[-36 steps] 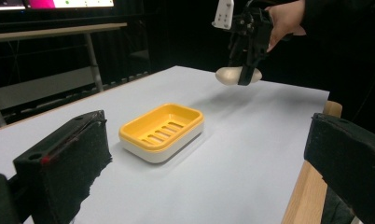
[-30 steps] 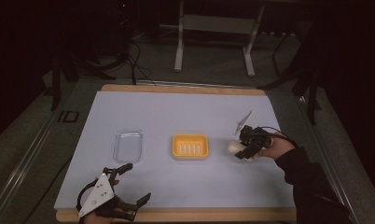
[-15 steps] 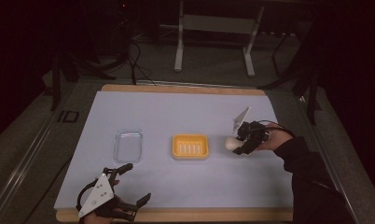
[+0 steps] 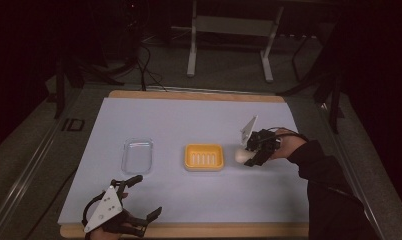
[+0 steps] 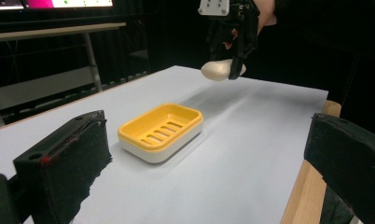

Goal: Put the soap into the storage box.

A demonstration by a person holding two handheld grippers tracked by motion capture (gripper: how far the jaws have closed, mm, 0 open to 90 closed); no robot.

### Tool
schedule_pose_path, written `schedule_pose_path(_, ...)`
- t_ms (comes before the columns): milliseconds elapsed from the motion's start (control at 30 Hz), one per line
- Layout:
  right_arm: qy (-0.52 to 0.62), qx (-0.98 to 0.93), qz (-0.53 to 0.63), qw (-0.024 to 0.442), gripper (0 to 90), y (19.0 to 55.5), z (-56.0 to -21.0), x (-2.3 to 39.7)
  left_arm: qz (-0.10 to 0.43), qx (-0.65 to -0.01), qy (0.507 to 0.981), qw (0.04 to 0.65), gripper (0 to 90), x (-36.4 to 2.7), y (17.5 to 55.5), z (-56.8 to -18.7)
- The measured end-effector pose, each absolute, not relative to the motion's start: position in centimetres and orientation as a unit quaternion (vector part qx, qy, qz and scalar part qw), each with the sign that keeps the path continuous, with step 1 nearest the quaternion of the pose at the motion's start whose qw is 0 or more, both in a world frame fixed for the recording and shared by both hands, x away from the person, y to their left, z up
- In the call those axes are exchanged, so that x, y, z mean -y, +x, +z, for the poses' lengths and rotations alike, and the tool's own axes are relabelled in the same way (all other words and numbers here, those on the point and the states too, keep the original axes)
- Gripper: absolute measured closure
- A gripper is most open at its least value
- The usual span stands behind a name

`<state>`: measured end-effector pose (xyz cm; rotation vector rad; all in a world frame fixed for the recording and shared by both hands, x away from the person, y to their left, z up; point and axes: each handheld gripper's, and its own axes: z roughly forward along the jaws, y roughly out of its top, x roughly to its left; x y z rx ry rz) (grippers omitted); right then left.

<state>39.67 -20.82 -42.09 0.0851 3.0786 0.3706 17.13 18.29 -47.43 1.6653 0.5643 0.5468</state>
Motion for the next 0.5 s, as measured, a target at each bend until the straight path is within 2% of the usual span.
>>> schedule_pose_path(500,-0.012,-0.992,0.125,0.016,49.9,40.1,-41.4,17.9,0.237,-0.244,0.72,0.605,0.3,-18.3,17.1,-47.4)
